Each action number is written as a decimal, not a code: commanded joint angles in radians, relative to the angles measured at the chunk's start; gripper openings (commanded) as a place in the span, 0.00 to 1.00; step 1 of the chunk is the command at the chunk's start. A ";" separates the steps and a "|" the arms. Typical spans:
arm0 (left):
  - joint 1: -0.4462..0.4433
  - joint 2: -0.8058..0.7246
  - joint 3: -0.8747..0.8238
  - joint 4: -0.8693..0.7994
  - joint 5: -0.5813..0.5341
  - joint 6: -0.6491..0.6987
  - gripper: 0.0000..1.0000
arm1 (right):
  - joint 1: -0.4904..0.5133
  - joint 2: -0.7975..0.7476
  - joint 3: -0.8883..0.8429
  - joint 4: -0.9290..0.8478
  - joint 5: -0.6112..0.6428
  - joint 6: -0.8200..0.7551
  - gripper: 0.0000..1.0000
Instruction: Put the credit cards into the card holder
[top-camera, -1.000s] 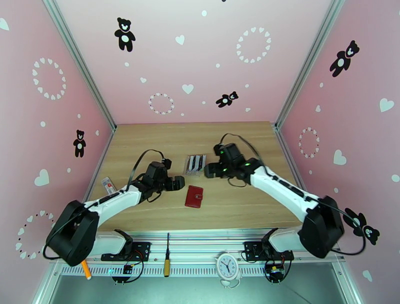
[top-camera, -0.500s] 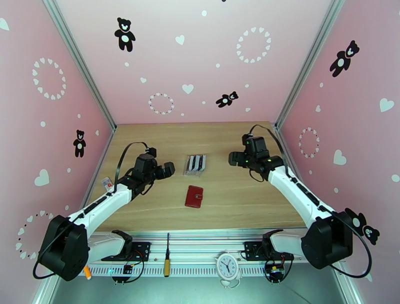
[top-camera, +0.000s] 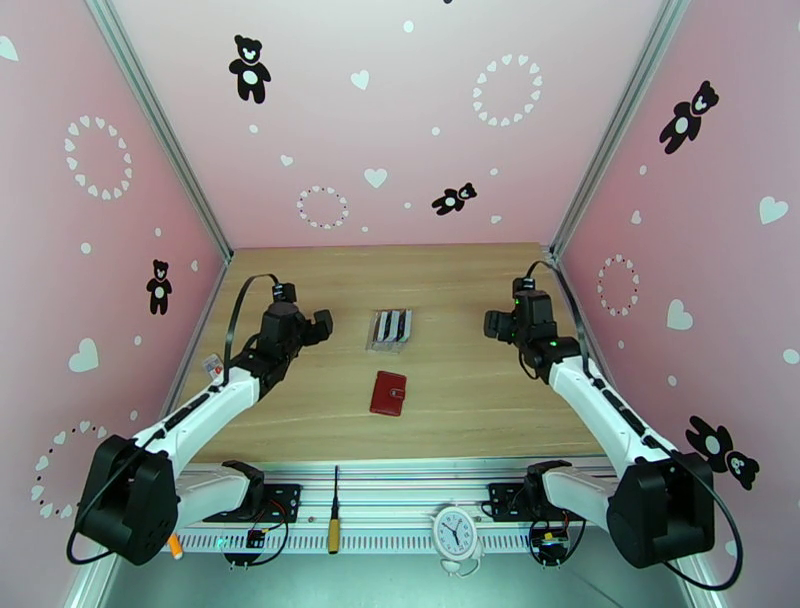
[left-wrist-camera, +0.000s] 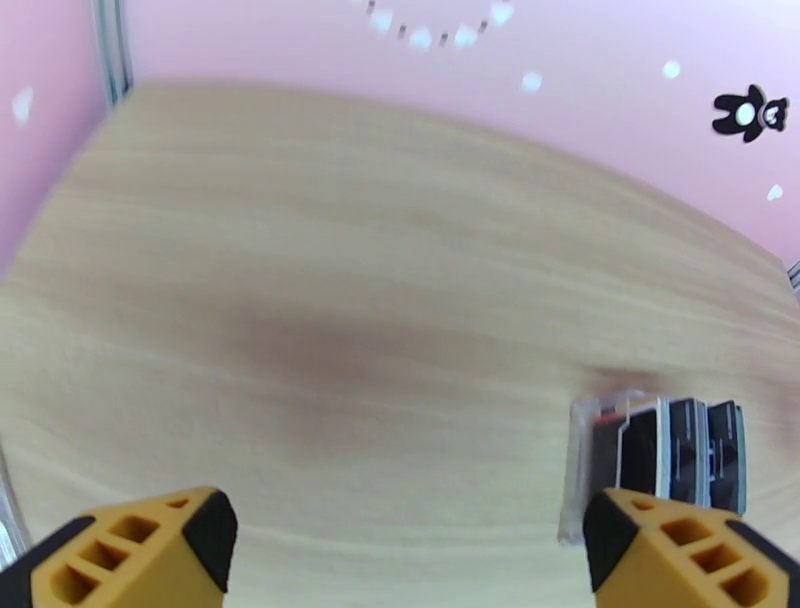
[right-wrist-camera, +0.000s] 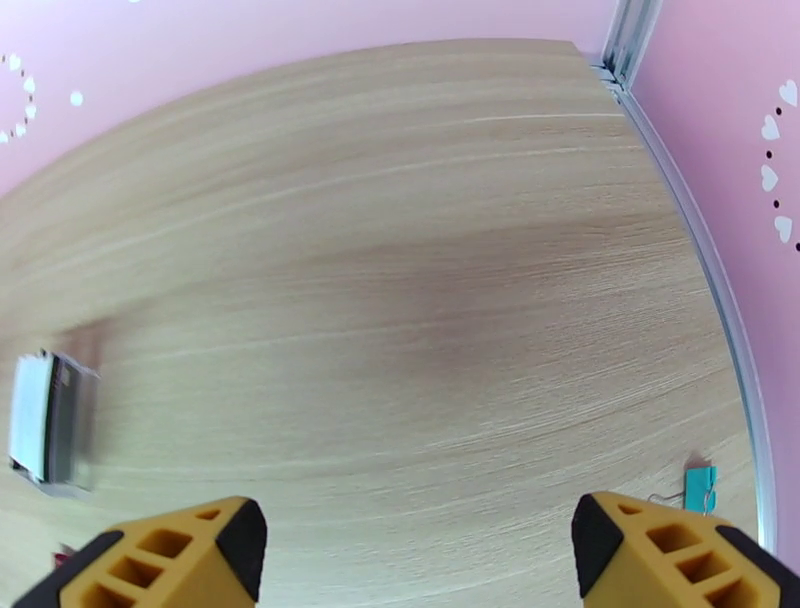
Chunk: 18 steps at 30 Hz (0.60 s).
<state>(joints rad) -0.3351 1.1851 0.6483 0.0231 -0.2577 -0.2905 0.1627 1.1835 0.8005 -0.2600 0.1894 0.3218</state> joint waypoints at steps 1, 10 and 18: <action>0.007 -0.044 -0.046 0.131 -0.098 0.153 0.98 | -0.002 -0.036 -0.062 0.126 0.003 -0.059 0.86; 0.146 -0.139 -0.196 0.295 -0.001 0.256 0.98 | -0.004 -0.020 -0.143 0.299 0.037 -0.144 0.86; 0.324 -0.068 -0.288 0.498 0.122 0.262 0.98 | -0.003 0.030 -0.195 0.459 0.085 -0.202 0.86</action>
<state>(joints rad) -0.0521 1.0740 0.3817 0.3782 -0.2390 -0.0486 0.1623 1.1893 0.6289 0.0948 0.2481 0.1566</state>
